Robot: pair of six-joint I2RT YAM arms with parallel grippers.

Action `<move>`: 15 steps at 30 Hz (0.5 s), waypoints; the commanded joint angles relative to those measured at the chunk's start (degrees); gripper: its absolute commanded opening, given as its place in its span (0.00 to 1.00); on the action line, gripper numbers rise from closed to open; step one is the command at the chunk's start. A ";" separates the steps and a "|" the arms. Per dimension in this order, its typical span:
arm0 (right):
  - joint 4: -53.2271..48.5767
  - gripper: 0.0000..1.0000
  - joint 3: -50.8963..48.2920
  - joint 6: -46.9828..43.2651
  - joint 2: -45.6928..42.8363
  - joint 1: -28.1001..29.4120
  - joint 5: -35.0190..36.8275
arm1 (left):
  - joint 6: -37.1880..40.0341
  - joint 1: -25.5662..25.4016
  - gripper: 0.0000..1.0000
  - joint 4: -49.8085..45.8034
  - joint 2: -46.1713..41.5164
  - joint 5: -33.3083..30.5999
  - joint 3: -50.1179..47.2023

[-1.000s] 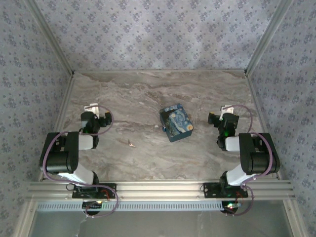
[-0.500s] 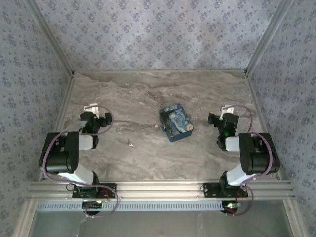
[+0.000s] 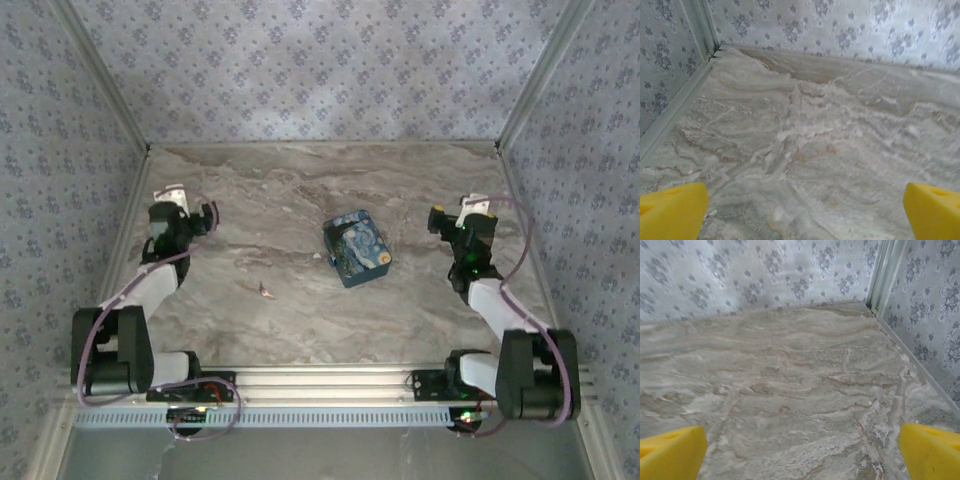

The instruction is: Unlock a padlock with a key

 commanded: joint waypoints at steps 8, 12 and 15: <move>-34.06 1.00 8.66 30.19 -16.54 -3.78 -10.76 | -18.69 -1.25 1.00 -28.04 10.08 29.49 22.80; -38.25 1.00 7.81 33.41 -20.33 -3.30 -16.72 | -16.78 -7.42 1.00 -29.92 13.90 31.50 27.25; -42.63 1.00 7.19 34.81 -22.10 -2.20 -21.21 | -15.28 -12.20 0.99 -32.89 18.55 33.49 32.67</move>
